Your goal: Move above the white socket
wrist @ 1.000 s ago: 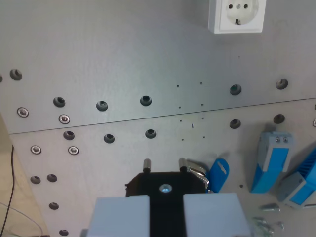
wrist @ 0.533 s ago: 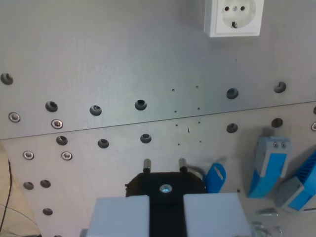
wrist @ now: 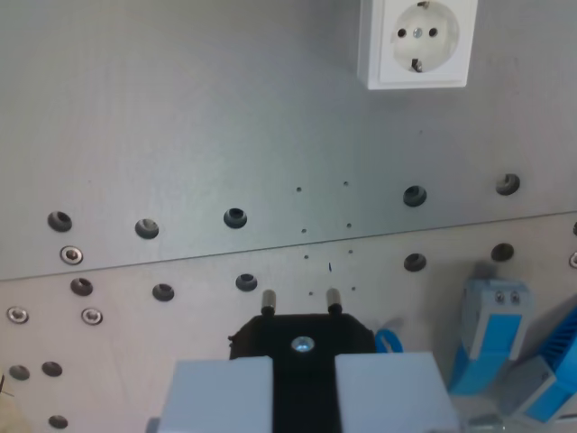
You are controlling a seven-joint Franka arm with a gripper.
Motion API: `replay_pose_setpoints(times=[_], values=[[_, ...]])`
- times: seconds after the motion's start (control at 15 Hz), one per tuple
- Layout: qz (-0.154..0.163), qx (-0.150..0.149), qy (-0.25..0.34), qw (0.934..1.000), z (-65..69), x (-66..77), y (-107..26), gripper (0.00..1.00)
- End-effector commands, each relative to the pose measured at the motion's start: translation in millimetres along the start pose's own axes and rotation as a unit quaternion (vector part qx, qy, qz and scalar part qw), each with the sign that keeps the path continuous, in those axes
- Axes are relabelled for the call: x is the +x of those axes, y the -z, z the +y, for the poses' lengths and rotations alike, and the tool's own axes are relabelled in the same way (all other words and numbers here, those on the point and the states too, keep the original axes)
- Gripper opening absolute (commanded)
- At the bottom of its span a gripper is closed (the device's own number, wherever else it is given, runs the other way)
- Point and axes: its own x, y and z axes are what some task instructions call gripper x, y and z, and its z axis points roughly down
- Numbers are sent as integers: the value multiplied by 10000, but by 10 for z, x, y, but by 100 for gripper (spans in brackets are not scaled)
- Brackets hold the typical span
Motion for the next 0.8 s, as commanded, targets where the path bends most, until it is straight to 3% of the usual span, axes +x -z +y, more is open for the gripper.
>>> replay_pose_setpoints(times=[0.07, 0.8], values=[[430, -26, 113, 9990, 99, 34, -170, 0], [537, -126, 142, 9984, 355, 136, -710, 0]])
